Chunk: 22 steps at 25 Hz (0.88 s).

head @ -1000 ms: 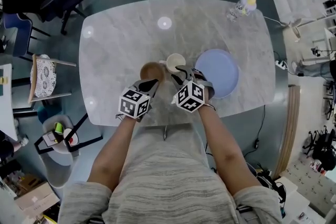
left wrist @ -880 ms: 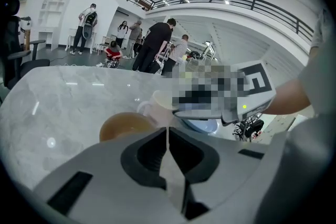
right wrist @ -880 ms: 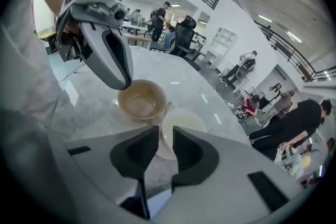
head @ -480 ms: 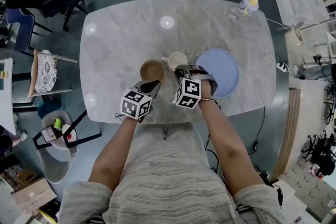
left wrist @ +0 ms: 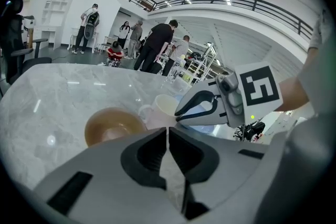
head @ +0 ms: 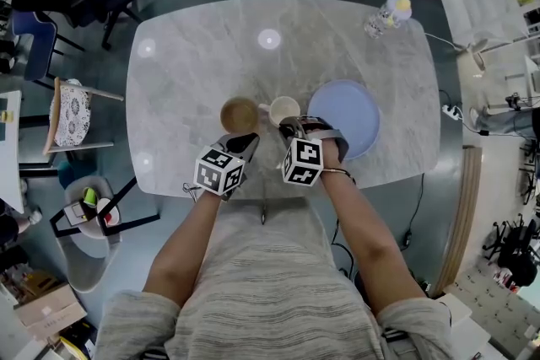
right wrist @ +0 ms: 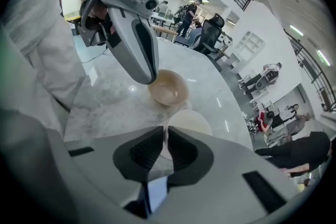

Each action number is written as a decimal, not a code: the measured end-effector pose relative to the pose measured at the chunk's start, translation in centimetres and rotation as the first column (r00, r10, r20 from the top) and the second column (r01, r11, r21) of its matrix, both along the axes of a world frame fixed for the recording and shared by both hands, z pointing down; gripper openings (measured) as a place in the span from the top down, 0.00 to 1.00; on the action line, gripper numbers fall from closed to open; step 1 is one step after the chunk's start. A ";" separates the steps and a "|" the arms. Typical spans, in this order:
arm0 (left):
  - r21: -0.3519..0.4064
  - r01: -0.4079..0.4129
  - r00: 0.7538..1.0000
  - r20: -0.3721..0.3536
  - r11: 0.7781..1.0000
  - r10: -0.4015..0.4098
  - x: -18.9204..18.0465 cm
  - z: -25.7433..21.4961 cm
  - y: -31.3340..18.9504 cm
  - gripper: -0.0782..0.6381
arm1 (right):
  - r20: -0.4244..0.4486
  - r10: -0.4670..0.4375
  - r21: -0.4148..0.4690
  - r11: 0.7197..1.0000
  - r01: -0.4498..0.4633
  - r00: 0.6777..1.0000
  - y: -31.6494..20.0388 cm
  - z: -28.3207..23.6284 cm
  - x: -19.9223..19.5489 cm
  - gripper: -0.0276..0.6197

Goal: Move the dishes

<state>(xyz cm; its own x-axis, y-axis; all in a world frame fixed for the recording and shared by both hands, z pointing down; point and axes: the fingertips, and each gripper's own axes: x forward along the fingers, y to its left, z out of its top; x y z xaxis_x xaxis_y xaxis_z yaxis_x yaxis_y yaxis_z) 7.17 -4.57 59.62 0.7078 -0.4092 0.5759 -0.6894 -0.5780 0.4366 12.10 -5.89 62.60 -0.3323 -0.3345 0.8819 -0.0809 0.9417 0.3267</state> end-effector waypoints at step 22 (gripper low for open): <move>0.010 -0.066 0.998 -0.014 0.998 0.066 4.5 -0.5 1.0 0.85 | 0.206 0.496 -0.134 0.868 -0.477 0.844 2.2 1.3 9.3 0.73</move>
